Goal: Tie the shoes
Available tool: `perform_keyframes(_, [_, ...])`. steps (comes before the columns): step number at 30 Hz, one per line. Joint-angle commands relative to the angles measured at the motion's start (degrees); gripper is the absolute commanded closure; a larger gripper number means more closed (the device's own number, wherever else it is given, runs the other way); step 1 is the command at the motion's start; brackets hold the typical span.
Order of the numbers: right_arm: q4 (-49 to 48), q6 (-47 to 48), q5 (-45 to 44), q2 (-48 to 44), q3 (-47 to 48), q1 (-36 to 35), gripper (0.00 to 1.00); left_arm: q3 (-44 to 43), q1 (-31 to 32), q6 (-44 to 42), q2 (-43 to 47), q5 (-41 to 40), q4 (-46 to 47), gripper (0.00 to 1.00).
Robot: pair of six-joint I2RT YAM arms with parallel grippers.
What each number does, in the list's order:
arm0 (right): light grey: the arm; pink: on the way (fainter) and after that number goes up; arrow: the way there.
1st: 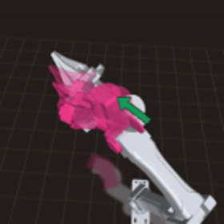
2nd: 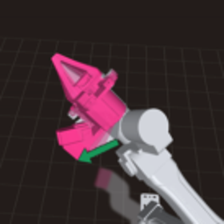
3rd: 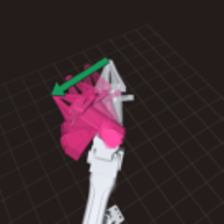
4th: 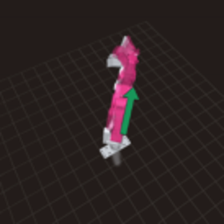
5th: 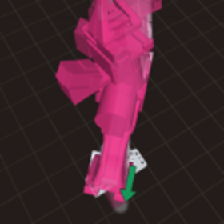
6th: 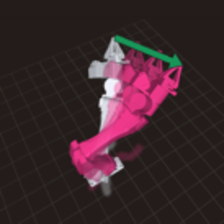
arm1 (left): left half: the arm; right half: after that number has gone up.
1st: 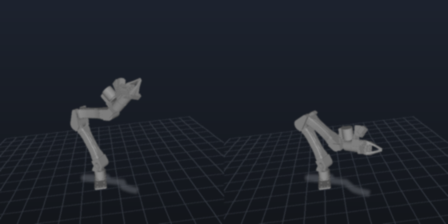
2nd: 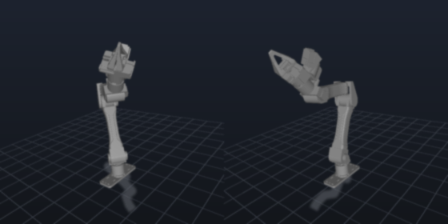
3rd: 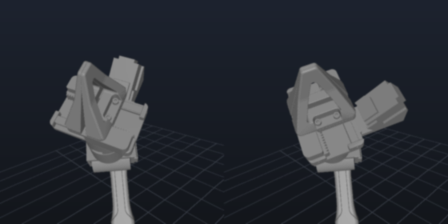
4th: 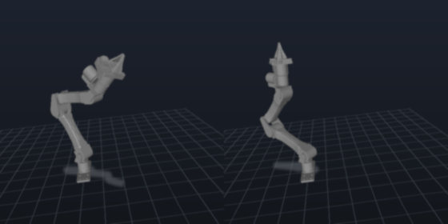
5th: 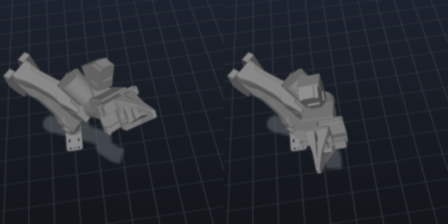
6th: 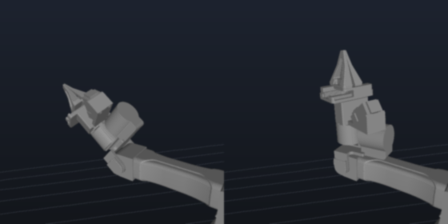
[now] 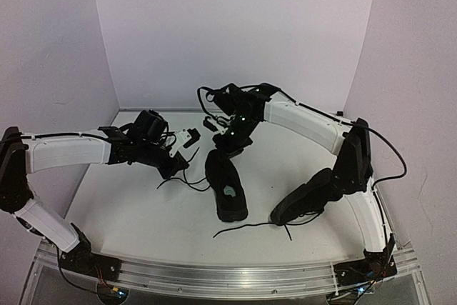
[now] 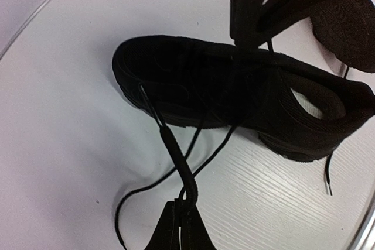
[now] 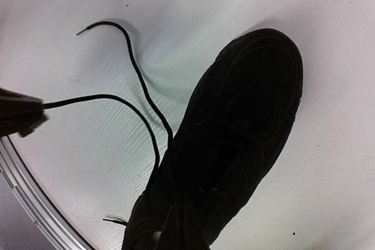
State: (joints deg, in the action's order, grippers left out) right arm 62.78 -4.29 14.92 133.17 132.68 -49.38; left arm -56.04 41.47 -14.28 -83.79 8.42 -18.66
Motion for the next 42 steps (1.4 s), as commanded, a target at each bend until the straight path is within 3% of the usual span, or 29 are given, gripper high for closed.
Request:
perform_keyframes(1, [-0.98, -0.03, 1.71, -5.41, -1.18, 0.47, 1.00, 0.37, 0.19, -5.51, -1.73, -3.96, 12.17, 1.00])
perform_keyframes(12, [-4.53, -1.28, 4.88, -10.27, -8.25, 1.66, 1.00, 0.81, 0.76, -12.85, -9.53, -9.61, 26.92, 1.00])
perform_keyframes(20, [-7.64, -3.52, 8.65, -12.06, -12.66, 3.23, 1.00, -1.26, 3.39, -13.37, -14.85, -6.35, 31.39, 1.00])
perform_keyframes(42, [-9.38, -3.00, 13.86, -12.80, -14.25, 5.80, 1.00, -4.36, 8.13, -10.81, -17.72, 2.56, 31.03, 1.00])
